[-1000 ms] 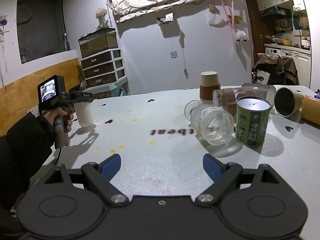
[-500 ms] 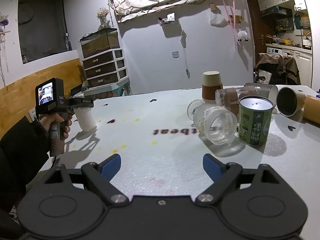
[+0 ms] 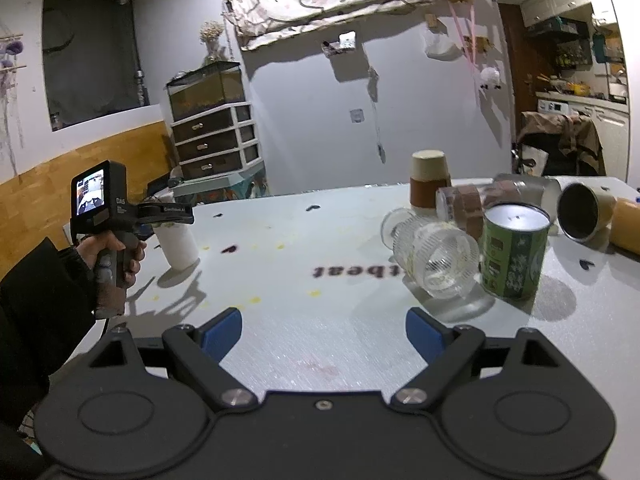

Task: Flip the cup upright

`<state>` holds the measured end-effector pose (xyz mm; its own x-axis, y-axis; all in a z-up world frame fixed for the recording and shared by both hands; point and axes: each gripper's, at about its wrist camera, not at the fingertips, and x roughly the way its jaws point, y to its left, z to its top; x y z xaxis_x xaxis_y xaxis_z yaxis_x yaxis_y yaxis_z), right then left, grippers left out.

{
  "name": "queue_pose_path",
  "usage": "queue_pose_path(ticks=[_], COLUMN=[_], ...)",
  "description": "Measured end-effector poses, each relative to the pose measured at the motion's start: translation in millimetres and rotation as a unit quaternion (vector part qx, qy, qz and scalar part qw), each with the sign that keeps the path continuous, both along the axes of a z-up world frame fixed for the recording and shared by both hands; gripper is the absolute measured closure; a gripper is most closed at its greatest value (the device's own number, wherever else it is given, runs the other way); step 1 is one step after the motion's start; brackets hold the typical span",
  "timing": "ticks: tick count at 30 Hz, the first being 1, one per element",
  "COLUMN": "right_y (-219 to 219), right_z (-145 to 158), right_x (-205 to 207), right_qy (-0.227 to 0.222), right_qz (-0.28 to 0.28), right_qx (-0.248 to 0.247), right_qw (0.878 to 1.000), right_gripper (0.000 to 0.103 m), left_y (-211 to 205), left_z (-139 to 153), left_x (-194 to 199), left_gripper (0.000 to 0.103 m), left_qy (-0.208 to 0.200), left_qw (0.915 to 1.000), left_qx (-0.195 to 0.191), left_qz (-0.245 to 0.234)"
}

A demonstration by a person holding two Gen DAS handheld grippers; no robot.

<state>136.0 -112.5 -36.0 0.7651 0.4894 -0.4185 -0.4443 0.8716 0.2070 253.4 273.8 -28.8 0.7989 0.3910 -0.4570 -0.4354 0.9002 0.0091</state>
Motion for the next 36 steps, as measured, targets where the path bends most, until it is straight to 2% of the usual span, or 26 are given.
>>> queue_pose_path(ticks=[7, 14, 18, 27, 36], right_y=[9.5, 22.3, 26.0, 30.4, 32.6], right_z=[17.7, 40.7, 49.9, 50.7, 40.0], right_x=[-0.1, -5.2, -10.8, -21.4, -28.0], right_qy=[-0.038, -0.085, -0.102, -0.13, -0.132], right_qz=[0.036, 0.065, 0.073, 0.083, 0.073], right_qx=[0.01, 0.01, 0.013, 0.01, -0.006], right_qw=[0.999, 0.994, 0.992, 0.988, 0.989], right_gripper=[0.013, 0.013, 0.012, 0.0, 0.0], left_y=[-24.3, -58.3, -78.0, -104.3, -121.9], left_z=[33.4, 54.7, 58.3, 52.9, 47.5], left_x=[-63.5, -131.1, -165.4, -222.0, -251.3], left_gripper=[0.001, 0.0, 0.0, 0.0, 0.0], left_qy=[-0.016, -0.02, -0.023, -0.033, -0.036], left_qw=[0.9995, 0.9986, 0.9983, 0.999, 0.999], left_qx=[0.016, 0.037, 0.043, 0.019, 0.022], left_qz=[-0.023, -0.033, -0.032, -0.025, -0.016])
